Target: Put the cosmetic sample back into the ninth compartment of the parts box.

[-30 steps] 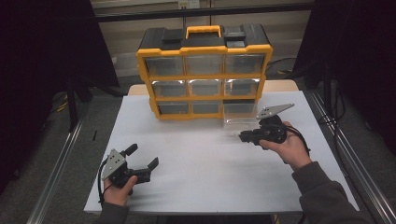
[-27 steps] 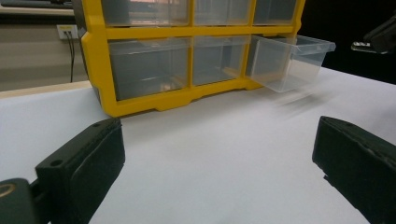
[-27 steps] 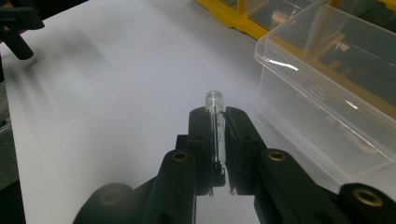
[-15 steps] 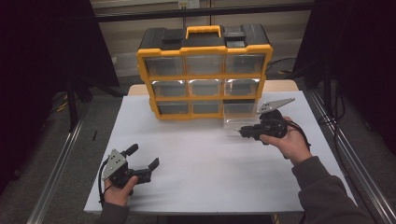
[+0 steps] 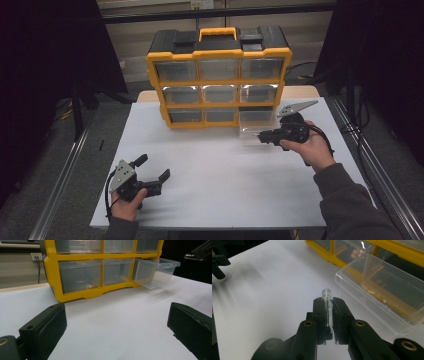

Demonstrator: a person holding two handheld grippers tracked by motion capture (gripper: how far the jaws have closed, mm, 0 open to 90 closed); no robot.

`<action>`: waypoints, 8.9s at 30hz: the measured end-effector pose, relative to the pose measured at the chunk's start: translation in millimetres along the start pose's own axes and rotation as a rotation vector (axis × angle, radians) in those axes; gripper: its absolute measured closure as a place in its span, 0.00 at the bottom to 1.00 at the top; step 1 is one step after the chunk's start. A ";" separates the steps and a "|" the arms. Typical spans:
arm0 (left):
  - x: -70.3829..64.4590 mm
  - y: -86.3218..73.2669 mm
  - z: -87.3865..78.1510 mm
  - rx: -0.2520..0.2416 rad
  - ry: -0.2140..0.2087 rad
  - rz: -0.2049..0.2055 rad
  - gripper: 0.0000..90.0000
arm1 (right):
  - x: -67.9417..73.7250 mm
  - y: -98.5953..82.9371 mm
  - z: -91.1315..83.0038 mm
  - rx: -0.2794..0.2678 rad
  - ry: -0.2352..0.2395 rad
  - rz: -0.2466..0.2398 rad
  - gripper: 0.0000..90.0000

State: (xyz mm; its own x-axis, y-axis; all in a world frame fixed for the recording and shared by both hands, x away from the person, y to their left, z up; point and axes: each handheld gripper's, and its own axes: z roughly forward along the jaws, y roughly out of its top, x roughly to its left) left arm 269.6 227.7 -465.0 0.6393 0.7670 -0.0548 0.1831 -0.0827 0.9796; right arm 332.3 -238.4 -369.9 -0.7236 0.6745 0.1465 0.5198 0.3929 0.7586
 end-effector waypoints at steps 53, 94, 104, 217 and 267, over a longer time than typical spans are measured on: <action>-0.8 0.7 0.1 -0.007 -0.005 -0.011 0.03 | -22.7 33.4 8.5 0.003 -0.094 -0.016 0.91; -1.1 0.5 0.7 -0.015 -0.012 -0.021 0.03 | -40.1 37.4 21.1 0.012 -0.155 0.001 0.91; -0.3 1.0 0.2 -0.007 -0.016 -0.003 0.03 | -40.5 37.8 27.3 0.023 -0.163 0.010 0.91; -1.7 0.6 1.5 0.004 -0.007 0.008 0.03 | -44.7 21.7 48.6 -0.052 -0.169 0.062 0.55; -5.5 -0.8 2.1 0.002 -0.012 0.010 0.03 | 9.2 -97.3 -29.6 -0.350 -0.174 0.086 0.08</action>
State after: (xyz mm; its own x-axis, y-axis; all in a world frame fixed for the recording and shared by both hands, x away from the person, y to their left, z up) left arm 267.5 222.3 -465.9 0.6498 0.7586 -0.0472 0.1783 -0.0917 0.9797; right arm 261.7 -289.0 -423.6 -0.5808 0.8034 0.1314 0.3673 0.1145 0.9230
